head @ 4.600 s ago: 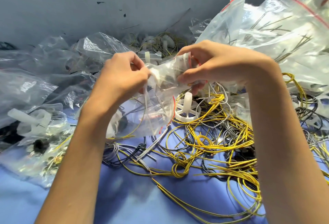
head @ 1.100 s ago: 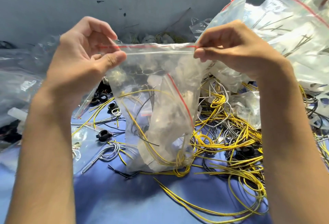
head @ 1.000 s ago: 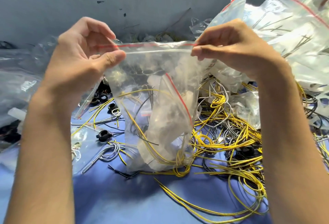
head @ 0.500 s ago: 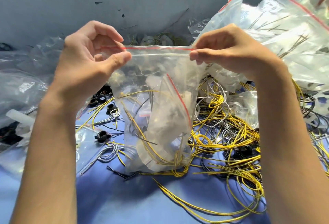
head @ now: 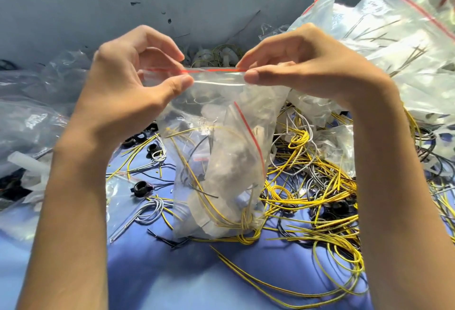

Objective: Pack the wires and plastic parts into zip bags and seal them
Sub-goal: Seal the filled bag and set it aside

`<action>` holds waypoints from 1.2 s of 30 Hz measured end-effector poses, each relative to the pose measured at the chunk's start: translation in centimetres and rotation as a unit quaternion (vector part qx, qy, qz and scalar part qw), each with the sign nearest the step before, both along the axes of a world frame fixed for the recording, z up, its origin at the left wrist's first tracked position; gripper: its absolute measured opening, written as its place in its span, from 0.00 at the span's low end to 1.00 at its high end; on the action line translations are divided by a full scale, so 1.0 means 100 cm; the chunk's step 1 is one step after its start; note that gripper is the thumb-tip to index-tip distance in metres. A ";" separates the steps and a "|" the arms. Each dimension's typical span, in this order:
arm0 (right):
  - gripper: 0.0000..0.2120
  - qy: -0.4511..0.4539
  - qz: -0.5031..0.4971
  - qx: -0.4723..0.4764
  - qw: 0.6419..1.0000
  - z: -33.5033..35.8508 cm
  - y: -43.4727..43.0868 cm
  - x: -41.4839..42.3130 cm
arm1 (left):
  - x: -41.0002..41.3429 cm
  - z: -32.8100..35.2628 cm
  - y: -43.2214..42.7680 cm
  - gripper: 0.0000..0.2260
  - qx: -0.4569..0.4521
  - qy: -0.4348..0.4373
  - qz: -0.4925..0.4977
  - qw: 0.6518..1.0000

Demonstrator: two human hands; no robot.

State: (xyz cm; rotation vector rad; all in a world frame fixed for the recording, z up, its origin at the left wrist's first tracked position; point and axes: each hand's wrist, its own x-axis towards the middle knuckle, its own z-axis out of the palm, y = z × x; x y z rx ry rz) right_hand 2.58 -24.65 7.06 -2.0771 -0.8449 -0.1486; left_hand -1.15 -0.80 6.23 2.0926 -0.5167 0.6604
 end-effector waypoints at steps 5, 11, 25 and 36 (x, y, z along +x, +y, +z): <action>0.09 -0.040 -0.004 -0.042 0.998 0.002 0.014 -0.003 | -0.004 0.003 -0.011 0.12 0.025 -0.028 0.022 0.999; 0.05 -0.089 -0.015 -0.057 0.994 0.002 0.029 -0.005 | -0.005 0.001 -0.021 0.11 0.067 -0.022 0.013 0.997; 0.04 -0.153 -0.054 -0.101 0.982 0.001 0.039 -0.006 | -0.004 -0.002 -0.028 0.07 0.100 -0.049 0.030 0.993; 0.04 -0.135 -0.057 -0.106 0.984 0.006 0.039 -0.007 | -0.007 0.003 -0.027 0.07 0.111 -0.058 0.025 0.992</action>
